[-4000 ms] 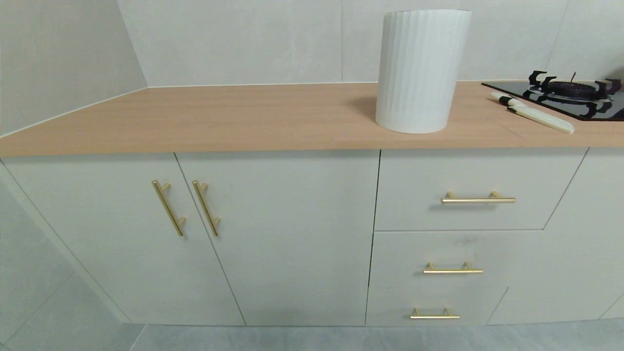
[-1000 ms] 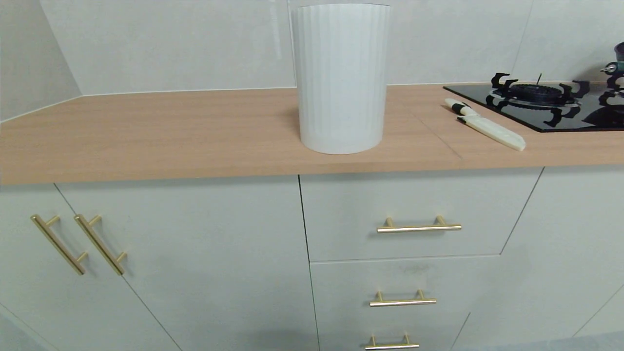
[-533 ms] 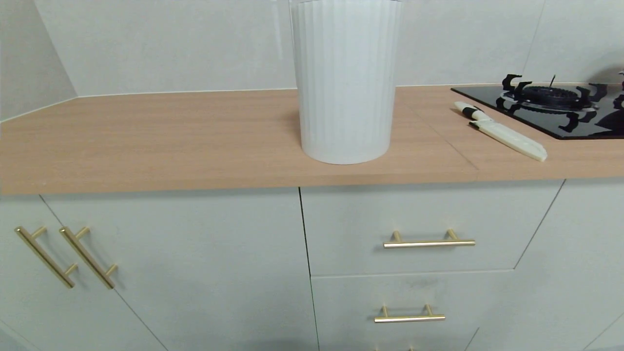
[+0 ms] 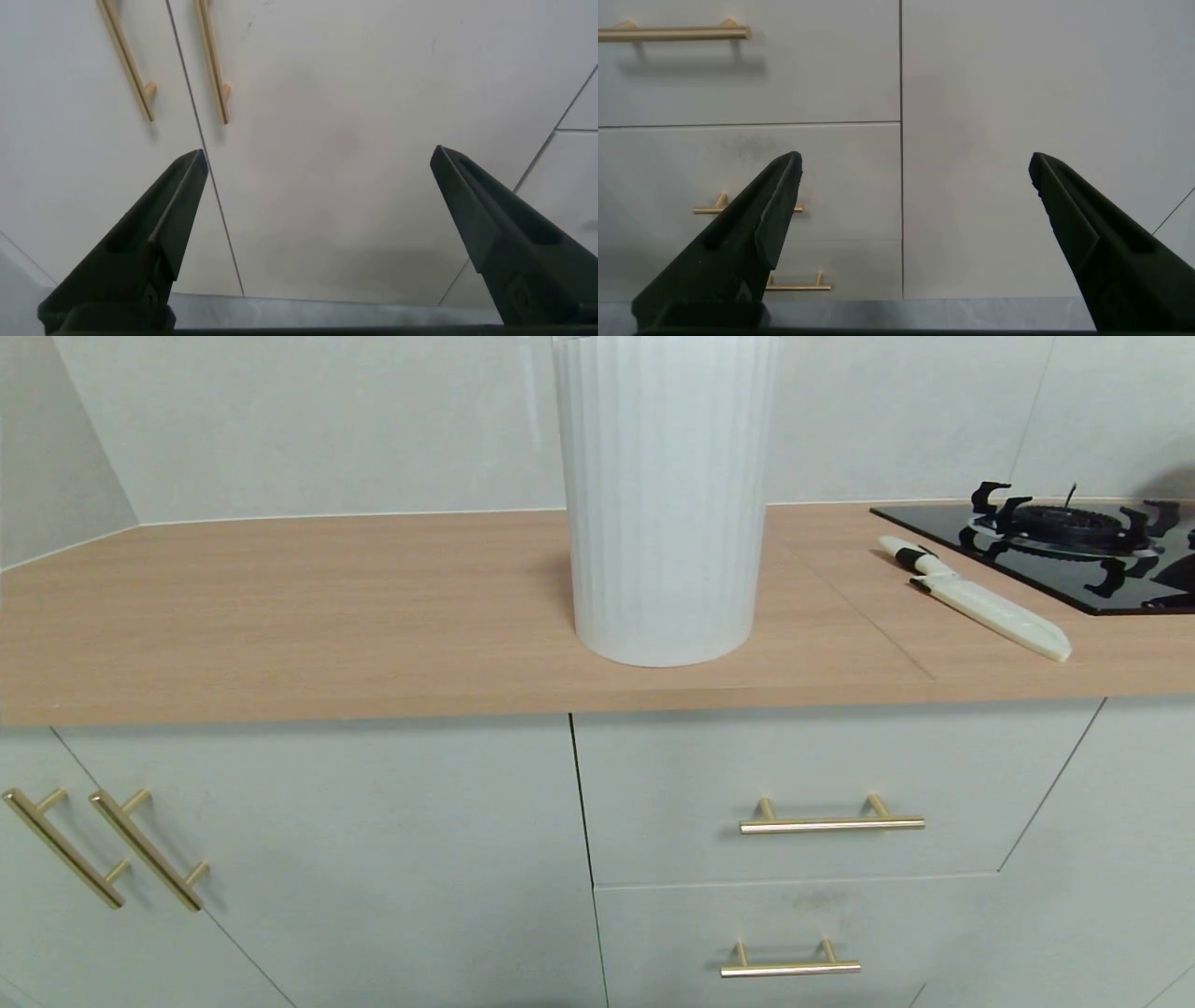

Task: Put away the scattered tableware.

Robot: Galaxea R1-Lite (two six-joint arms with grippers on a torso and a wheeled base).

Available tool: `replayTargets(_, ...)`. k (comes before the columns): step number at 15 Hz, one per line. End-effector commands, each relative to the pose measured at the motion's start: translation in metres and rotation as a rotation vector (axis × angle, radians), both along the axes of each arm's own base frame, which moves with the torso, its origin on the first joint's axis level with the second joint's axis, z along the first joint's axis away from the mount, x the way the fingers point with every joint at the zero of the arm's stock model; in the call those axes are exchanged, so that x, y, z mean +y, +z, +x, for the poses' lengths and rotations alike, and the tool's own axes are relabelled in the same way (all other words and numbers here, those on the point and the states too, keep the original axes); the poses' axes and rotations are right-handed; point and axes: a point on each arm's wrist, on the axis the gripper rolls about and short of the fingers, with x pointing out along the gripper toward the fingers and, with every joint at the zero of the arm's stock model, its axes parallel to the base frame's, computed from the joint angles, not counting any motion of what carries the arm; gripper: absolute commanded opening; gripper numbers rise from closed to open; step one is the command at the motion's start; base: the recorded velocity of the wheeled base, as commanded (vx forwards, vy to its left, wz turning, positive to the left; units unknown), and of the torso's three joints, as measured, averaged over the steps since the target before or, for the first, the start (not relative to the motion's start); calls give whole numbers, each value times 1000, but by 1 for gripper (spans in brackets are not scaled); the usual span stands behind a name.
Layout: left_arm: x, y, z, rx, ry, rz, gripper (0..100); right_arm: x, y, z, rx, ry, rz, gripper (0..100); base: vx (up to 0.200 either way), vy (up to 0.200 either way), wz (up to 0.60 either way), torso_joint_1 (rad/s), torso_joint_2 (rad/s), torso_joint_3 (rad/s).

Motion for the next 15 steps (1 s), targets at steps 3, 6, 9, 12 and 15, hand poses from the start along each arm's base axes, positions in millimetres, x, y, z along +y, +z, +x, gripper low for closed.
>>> replayTargets(3, 0, 0, 0, 0, 1, 0, 100, 0, 0, 0, 0, 1, 1, 100, 0, 0, 0, 7, -190, -256)
replayTargets(6, 0, 0, 0, 0, 1, 0, 100, 0, 0, 0, 0, 1, 1, 100, 0, 0, 0, 51, -440, -352)
replayTargets(9, 0, 0, 0, 0, 1, 0, 100, 0, 0, 0, 0, 1, 1, 100, 0, 0, 0, 110, -494, -343)
replayTargets(12, 0, 0, 0, 0, 1, 0, 100, 0, 0, 0, 0, 1, 1, 100, 0, 0, 0, 141, -463, -326)
replayTargets(15, 0, 0, 0, 0, 1, 0, 100, 0, 0, 0, 0, 1, 1, 100, 0, 0, 0, 159, -470, -320)
